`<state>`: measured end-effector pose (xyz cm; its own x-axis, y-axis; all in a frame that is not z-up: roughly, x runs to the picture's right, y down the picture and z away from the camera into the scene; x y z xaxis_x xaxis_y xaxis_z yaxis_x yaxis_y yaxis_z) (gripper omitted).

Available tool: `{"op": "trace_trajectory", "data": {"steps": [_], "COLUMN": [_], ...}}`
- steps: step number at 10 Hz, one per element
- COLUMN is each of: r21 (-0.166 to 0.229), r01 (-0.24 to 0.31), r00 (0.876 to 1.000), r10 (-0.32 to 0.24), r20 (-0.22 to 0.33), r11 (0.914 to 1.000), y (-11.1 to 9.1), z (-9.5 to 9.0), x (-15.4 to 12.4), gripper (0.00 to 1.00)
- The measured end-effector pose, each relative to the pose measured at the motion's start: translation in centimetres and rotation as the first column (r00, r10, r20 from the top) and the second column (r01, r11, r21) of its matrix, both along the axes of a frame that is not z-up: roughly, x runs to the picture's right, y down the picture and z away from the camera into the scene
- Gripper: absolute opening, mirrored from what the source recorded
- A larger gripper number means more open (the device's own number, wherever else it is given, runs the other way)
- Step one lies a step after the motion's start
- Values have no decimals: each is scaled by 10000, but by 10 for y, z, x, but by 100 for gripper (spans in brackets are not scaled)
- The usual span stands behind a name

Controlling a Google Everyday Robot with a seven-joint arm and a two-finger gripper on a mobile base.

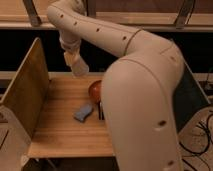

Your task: Place the ceramic cup over the eraser

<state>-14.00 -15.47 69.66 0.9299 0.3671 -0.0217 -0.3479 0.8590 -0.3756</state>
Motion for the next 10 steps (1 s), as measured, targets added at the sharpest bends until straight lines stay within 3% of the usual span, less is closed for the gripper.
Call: {"op": "trace_trajectory", "data": {"steps": [1,2,5,6,10], "r21": [5,-13,-58,-60,-89], "r01": [-660,-1413,-2855,-3033,-3018], "r00": [9975,9886,9540,9479,9489], "r10": [660,1410,2836,3011,2994], "r20": [-263,-528,-975,-1043,-997], "r11": [9978,9900,9584,9529,9533], "y": [12,29,72,79,80], "z": [-20,-37,-65,-69,-70], "x": [20,40,76,80,76], "gripper": [0,0,0,0,0]}}
